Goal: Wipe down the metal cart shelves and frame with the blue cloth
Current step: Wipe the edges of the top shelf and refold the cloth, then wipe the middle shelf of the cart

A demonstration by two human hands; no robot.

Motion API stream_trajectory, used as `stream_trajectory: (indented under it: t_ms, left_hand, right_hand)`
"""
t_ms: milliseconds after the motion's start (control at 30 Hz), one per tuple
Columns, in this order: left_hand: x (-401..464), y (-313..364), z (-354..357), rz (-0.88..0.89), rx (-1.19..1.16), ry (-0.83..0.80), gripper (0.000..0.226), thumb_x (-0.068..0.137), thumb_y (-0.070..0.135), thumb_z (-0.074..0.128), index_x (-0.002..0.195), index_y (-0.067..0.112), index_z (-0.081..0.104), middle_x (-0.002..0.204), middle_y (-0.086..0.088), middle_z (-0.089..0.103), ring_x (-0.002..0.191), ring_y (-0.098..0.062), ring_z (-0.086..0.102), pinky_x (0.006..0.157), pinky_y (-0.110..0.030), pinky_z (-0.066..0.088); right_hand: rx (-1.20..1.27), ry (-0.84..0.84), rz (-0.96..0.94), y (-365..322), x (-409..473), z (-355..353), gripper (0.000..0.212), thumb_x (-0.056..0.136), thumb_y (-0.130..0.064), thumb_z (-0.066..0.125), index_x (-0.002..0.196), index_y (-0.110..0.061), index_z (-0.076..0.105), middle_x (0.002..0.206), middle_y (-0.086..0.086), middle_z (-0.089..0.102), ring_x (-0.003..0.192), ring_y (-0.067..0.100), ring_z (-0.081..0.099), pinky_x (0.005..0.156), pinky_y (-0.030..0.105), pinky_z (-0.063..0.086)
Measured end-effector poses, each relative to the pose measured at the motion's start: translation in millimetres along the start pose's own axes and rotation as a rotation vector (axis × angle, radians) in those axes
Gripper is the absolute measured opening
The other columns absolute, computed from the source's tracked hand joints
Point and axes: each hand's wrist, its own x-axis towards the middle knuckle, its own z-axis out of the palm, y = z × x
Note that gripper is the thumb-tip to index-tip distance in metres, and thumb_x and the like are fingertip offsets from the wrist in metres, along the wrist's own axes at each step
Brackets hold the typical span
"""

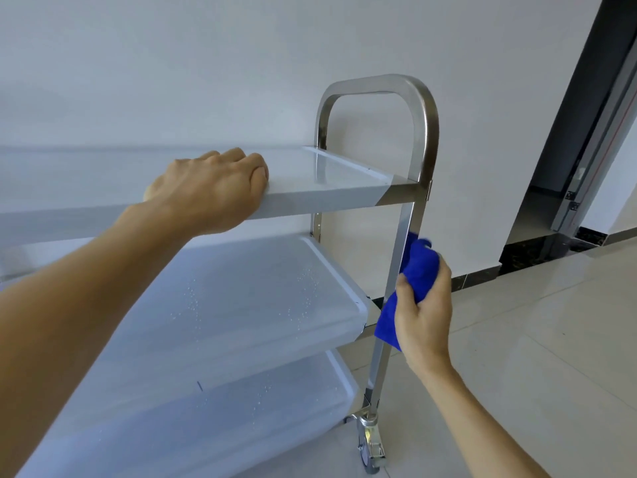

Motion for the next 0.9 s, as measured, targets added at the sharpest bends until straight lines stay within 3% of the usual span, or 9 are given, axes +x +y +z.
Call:
stream_trajectory:
  t_ms: [67, 133, 267, 400, 500, 533, 600, 700, 900]
  left_hand:
    - [0.5, -0.3, 0.0, -0.003, 0.004, 0.002, 0.041, 0.1, 0.042, 0.012, 0.113, 0.036, 0.05, 0.118, 0.007, 0.055, 0.105, -0.025, 0.052, 0.077, -0.038, 0.032]
    - [0.5, -1.4, 0.3, -0.007, 0.008, -0.009, 0.041, 0.1, 0.043, 0.012, 0.113, 0.036, 0.05, 0.118, 0.007, 0.054, 0.103, -0.025, 0.05, 0.077, -0.039, 0.031]
    - [-0.6, -1.3, 0.2, -0.018, 0.002, -0.04, 0.041, 0.1, 0.043, 0.012, 0.113, 0.034, 0.05, 0.118, 0.007, 0.054, 0.103, -0.026, 0.05, 0.078, -0.04, 0.032]
    - [-1.6, 2.0, -0.7, -0.021, 0.022, -0.015, 0.041, 0.101, 0.04, 0.014, 0.111, 0.029, 0.053, 0.116, 0.004, 0.055, 0.098, -0.026, 0.049, 0.078, -0.039, 0.032]
    - [-14.5, 1.8, -1.9, 0.187, 0.026, 0.294, 0.033, 0.102, 0.024, 0.03, 0.111, 0.018, 0.061, 0.113, -0.006, 0.061, 0.095, -0.032, 0.052, 0.082, -0.041, 0.037]
    - [-23.5, 0.7, -1.2, 0.31, -0.024, 0.42, 0.029, 0.099, 0.014, 0.038, 0.111, 0.014, 0.064, 0.112, -0.009, 0.063, 0.095, -0.034, 0.054, 0.085, -0.042, 0.038]
    - [-48.6, -4.2, 6.6, 0.498, -0.129, 0.524, 0.027, 0.092, 0.001, 0.045, 0.106, 0.008, 0.066, 0.108, -0.012, 0.064, 0.092, -0.034, 0.056, 0.085, -0.041, 0.04]
    - [-100.2, -21.3, 49.1, 0.521, -0.137, 0.351, 0.023, 0.09, 0.004, 0.049, 0.101, 0.01, 0.069, 0.108, -0.008, 0.064, 0.094, -0.032, 0.059, 0.09, -0.036, 0.04]
    - [-171.9, -86.5, 140.5, -0.122, -0.145, -0.211, 0.032, 0.099, 0.032, 0.054, 0.129, 0.026, 0.059, 0.14, 0.005, 0.052, 0.129, -0.024, 0.049, 0.108, -0.038, 0.033]
  right_hand:
    - [-0.144, -0.096, -0.263, -4.9, -6.7, 10.9, 0.052, 0.09, -0.018, 0.056, 0.138, -0.034, 0.046, 0.139, -0.011, 0.051, 0.128, 0.008, 0.05, 0.106, 0.021, 0.039]
    - [-0.387, -0.363, -0.396, 2.1, -13.5, 25.2, 0.05, 0.089, -0.018, 0.059, 0.137, -0.02, 0.048, 0.138, -0.009, 0.052, 0.131, 0.01, 0.047, 0.111, 0.028, 0.036]
    - [-0.862, -0.991, -0.073, 24.2, -21.5, 50.4, 0.07, 0.089, -0.073, 0.032, 0.149, -0.036, 0.037, 0.16, -0.014, 0.029, 0.152, 0.017, 0.016, 0.123, 0.047, 0.006]
    - [-0.797, -0.979, 0.074, 36.9, -18.0, 62.5, 0.096, 0.073, -0.089, -0.003, 0.149, -0.045, 0.036, 0.165, -0.014, 0.021, 0.154, 0.014, 0.005, 0.122, 0.048, -0.007]
    - [-0.761, -0.95, 0.118, 39.5, -20.6, 64.6, 0.066, 0.082, -0.077, -0.005, 0.12, -0.066, 0.047, 0.158, -0.017, 0.035, 0.152, 0.014, 0.013, 0.123, 0.049, -0.003]
    - [-0.756, -0.963, 0.138, 39.4, -19.7, 65.2, 0.055, 0.086, -0.069, -0.005, 0.104, -0.066, 0.046, 0.149, -0.018, 0.044, 0.15, 0.016, 0.019, 0.122, 0.05, 0.001]
    - [-0.727, -0.976, 0.145, 40.5, -15.6, 66.8, 0.052, 0.093, -0.054, -0.001, 0.11, -0.05, 0.047, 0.138, -0.018, 0.052, 0.147, 0.017, 0.024, 0.12, 0.051, 0.005]
    - [-0.718, -0.988, 0.211, 45.4, -10.7, 66.0, 0.048, 0.104, -0.047, 0.012, 0.137, -0.045, 0.047, 0.156, -0.021, 0.035, 0.152, 0.01, 0.012, 0.121, 0.044, -0.003]
    - [-0.675, -1.129, 0.324, 43.3, 1.6, 62.0, 0.051, 0.097, -0.059, 0.038, 0.147, -0.051, 0.036, 0.165, -0.021, 0.01, 0.153, 0.004, -0.004, 0.123, 0.044, -0.011]
